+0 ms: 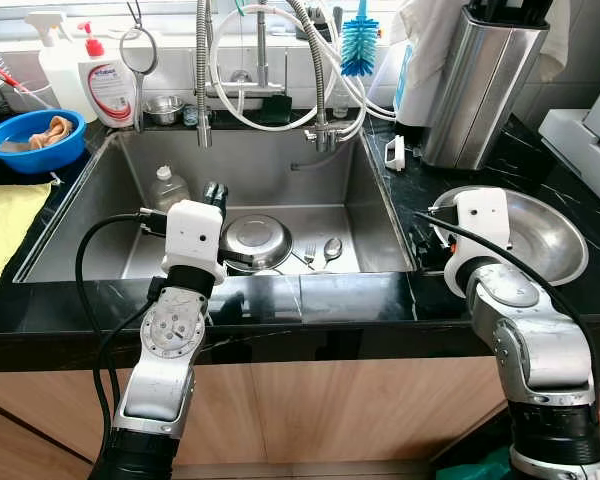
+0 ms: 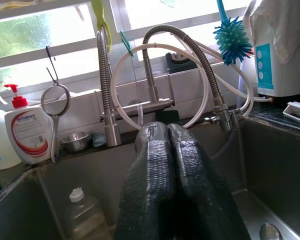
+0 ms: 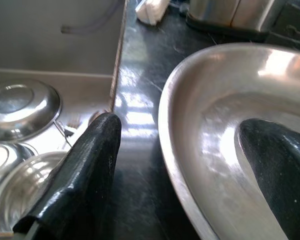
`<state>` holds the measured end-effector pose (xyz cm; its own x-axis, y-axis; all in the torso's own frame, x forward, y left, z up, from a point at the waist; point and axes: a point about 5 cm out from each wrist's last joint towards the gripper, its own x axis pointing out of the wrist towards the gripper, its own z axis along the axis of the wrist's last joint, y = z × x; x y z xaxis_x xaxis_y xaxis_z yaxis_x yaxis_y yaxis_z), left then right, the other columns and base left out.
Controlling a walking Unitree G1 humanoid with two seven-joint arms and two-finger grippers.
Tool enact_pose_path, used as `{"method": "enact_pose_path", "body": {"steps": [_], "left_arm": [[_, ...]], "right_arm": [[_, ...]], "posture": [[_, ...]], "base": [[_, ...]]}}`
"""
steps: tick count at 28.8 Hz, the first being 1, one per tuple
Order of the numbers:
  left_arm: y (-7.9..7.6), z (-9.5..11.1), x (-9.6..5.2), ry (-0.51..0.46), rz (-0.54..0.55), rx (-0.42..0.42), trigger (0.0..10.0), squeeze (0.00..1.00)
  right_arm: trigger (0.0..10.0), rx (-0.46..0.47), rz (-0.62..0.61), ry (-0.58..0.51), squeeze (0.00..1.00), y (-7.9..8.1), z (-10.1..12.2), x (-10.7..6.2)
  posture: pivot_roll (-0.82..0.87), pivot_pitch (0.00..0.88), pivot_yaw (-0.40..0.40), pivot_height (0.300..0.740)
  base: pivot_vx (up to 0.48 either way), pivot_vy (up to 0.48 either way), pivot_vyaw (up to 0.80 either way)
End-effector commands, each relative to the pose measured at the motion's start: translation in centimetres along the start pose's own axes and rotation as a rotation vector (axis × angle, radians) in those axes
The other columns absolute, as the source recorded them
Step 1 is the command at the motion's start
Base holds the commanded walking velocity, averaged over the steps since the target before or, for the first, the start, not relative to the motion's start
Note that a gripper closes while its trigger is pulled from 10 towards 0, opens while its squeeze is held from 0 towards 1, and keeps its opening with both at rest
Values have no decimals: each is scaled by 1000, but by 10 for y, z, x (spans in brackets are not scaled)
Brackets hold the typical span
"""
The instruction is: Kitchen organization
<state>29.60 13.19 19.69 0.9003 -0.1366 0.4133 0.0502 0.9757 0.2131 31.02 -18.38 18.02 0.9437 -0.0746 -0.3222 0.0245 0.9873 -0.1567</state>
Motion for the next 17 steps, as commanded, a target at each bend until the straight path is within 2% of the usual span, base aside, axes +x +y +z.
{"method": "enact_pose_path", "body": {"steps": [1, 10, 11, 17], "left_arm": [[-2, -2, 2, 17, -15, -7, 10000, 0], [-1, -5, -1, 29, -15, -6, 10000, 0], [-1, -6, -2, 30, -16, -6, 10000, 0], [-1, -5, -1, 30, -16, -5, 10000, 0]], "right_arm": [[10000, -12, -16, -20, 0, -3, 9, -3], [10000, 1, -32, -1, 0, -4, 8, -2], [0, 5, -28, 1, 0, -3, 8, -2], [0, 13, -23, 5, 0, -2, 7, -2]], "posture": [[-168, 0, -20, 731], [-165, 0, -22, 731], [-165, 0, -21, 731], [-163, 0, -21, 731]], "base": [[0, 0, 0], [0, 0, 0], [0, 0, 0], [0, 0, 0]]}}
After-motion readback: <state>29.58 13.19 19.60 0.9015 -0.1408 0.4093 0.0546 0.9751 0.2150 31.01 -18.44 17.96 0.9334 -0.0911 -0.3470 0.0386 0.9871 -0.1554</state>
